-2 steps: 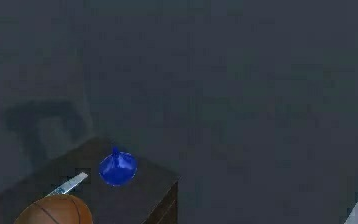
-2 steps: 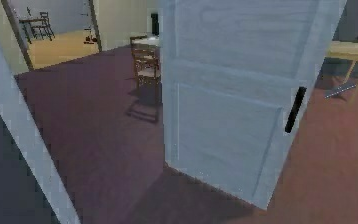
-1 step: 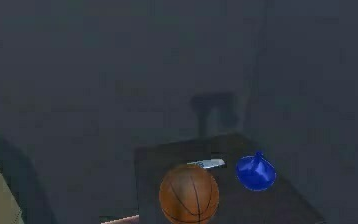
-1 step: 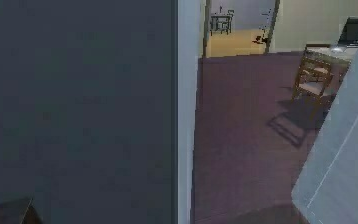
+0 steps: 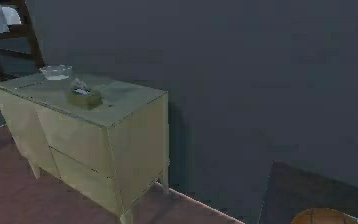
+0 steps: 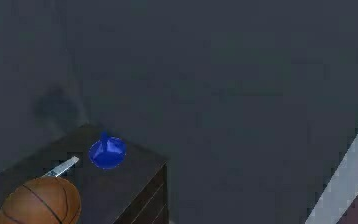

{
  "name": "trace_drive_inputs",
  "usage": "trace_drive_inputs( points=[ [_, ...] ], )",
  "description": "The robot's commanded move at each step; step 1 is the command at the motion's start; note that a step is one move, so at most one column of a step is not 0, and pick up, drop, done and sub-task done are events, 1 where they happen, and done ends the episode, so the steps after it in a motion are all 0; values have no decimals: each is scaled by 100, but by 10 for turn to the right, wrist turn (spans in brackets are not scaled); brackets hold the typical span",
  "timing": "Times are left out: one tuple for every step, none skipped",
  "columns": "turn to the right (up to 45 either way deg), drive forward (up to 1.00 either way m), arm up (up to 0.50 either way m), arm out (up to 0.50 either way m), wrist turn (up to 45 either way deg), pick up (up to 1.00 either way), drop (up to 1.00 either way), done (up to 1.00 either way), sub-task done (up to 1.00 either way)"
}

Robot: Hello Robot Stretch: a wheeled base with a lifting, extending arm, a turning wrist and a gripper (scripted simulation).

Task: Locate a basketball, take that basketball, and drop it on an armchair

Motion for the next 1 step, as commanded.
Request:
trace_drive_inputs(
  points=[
    [-360, 0, 0, 0, 0, 0, 0, 0, 0]
  ],
)
